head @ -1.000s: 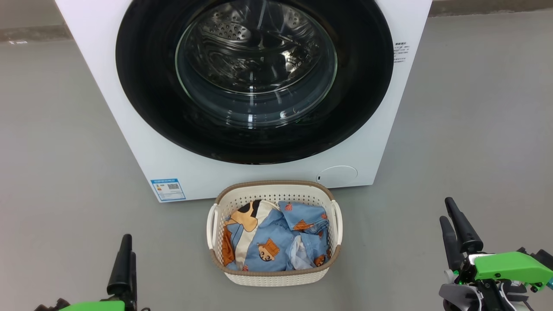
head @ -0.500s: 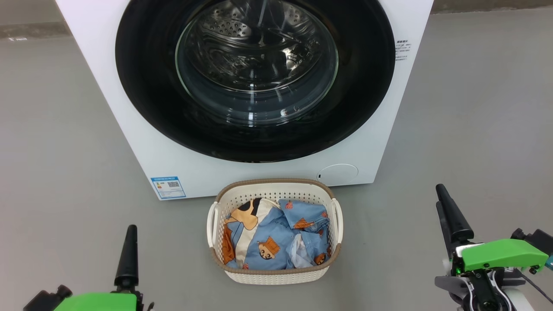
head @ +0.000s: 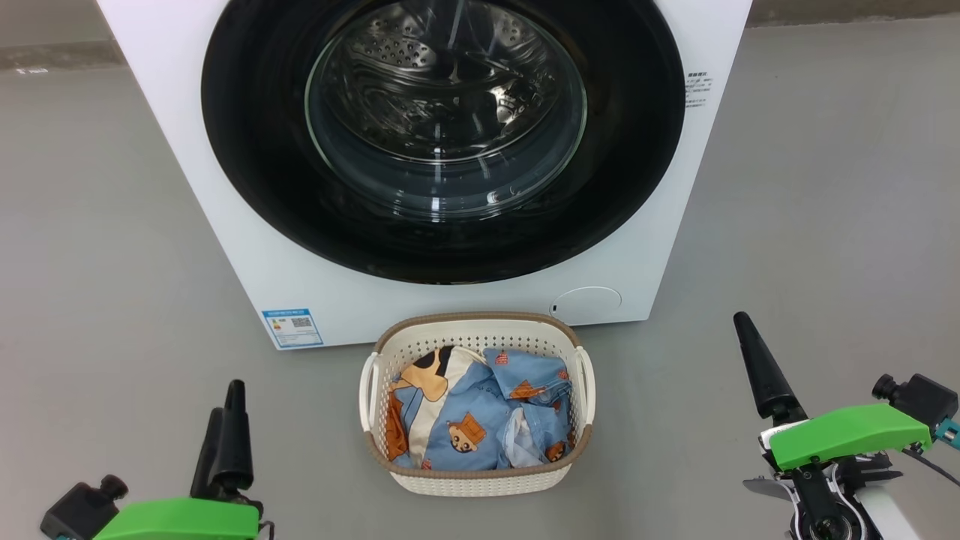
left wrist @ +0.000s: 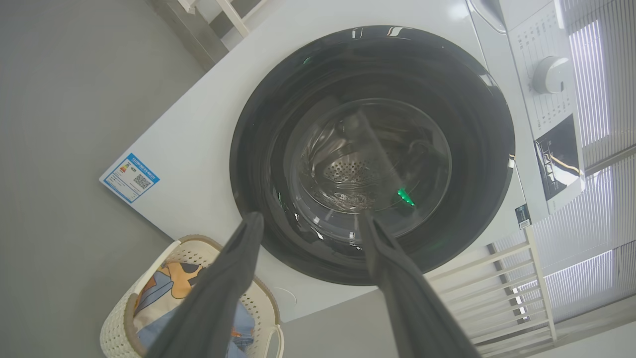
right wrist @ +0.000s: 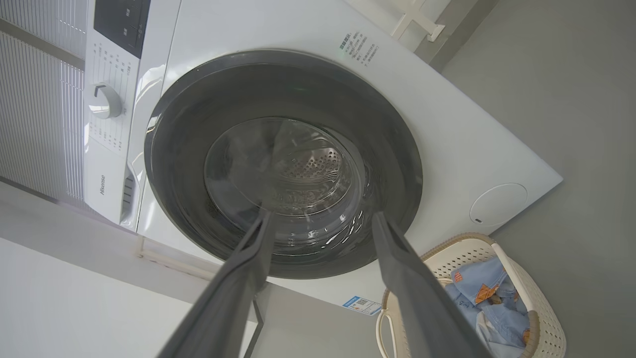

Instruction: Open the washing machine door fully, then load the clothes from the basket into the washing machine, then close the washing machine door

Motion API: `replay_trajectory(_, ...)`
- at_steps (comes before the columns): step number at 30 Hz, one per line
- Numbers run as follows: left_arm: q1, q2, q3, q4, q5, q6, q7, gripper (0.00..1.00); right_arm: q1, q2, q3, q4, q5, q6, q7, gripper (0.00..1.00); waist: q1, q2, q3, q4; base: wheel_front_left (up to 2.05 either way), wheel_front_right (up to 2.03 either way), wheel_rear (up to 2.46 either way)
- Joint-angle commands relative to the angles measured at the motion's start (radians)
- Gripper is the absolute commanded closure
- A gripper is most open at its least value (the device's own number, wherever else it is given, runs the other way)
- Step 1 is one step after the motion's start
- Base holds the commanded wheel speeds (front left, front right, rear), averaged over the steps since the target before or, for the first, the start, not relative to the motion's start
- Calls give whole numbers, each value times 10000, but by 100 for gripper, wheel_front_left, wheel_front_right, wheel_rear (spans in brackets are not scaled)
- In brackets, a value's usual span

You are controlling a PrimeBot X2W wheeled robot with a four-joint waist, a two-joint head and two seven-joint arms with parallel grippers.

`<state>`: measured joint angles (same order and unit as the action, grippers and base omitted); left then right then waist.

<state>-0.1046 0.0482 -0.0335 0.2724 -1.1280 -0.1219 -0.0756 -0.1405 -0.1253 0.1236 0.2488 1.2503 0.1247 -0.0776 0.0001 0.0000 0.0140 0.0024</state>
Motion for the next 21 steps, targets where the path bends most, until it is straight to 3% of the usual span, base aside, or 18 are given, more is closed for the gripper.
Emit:
replay_trajectory(1,-567,175,157,-231,437,27,-135,0,-620,-140,141,-276,-365,38,-140,0,-1,0,-14,-7,0,0,0)
replay_trajectory(14,-683,193,-76,-219,3087,226,-556,0,-903,-362,693,173,-2929,43,-555,0,-1,0,-66,-53,0,0,0)
replay_trajectory(21,-721,184,-75,-33,4000,431,-736,0,-1113,-371,868,514,-4075,45,-733,0,-1,0,-102,-99,0,0,0)
